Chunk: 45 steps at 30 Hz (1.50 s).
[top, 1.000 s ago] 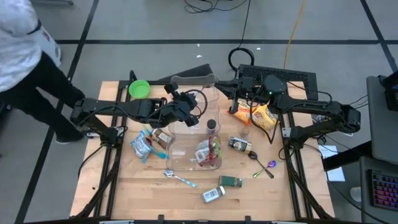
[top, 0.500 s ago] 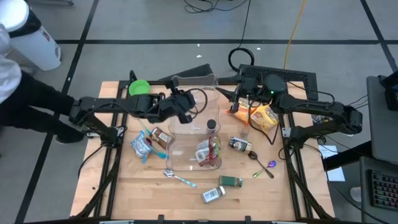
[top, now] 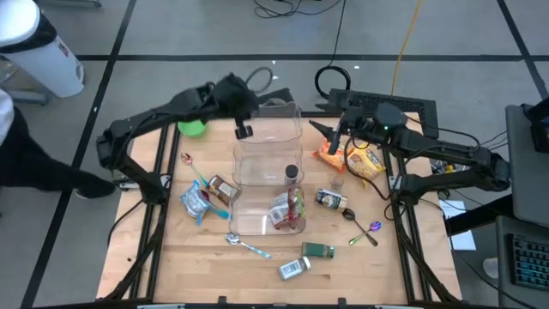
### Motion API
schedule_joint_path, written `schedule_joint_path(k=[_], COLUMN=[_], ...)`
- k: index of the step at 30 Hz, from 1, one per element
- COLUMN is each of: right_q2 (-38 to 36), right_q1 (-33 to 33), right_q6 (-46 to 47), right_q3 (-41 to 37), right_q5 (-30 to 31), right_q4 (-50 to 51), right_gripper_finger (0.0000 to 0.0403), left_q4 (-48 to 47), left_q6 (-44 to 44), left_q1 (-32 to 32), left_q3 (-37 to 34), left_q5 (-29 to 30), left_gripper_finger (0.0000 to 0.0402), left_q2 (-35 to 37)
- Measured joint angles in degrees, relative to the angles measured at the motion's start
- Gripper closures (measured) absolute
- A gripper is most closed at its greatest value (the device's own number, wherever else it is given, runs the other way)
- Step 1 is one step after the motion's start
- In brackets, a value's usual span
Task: Pick & Place Food Item
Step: Put the right white patterned spoon into the top transparent bin
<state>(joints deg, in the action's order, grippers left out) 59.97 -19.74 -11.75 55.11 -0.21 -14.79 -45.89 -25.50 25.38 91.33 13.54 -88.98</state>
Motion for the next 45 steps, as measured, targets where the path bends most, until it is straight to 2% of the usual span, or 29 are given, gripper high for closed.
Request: schedule_joint_path(k=[4, 8, 12, 20, 27, 35, 45], right_q2=[0.3, 0.4, 0.1, -0.2, -0.2, -0.2, -0.2], right_q1=[0.8, 2.4, 4.2, 6.2, 6.4, 6.4, 6.4], right_q6=[1.4, 2.3, 2.5, 3.9, 7.4, 8.1, 8.1], right_q3=[-0.5, -6.4, -14.9, -30.8, -40.0, -43.1, -43.1], right_q5=[0.0, -1.4, -1.5, -1.4, -1.4, -1.4, -1.4], right_q4=[4.4, 1.0, -8.2, -26.2, -40.7, -44.8, -44.6], right_gripper_finger=[0.0168, 0.0173, 0.0176, 0.0178, 0.0181, 0.0181, 0.0186], left_q4=[1.3, 1.9, 3.2, 3.2, 5.6, 8.6, -3.6], left_q6=[-1.6, -5.6, -8.0, -6.8, -6.3, -4.8, -1.7], left_q1=[6.1, 9.2, 9.6, 9.4, 8.2, 6.5, 6.5], left_q3=[0.0, 0.0, 0.0, 0.0, 0.0, 1.4, 15.5], left_q5=[-6.9, -8.2, -8.0, -10.7, -10.8, -10.6, -10.5], left_gripper_finger=[0.0376, 0.0376, 0.0376, 0.0376, 0.0376, 0.0376, 0.0376], left_q2=[-0.6, -2.4, -5.0, -11.0, -15.4, -18.2, -25.4])
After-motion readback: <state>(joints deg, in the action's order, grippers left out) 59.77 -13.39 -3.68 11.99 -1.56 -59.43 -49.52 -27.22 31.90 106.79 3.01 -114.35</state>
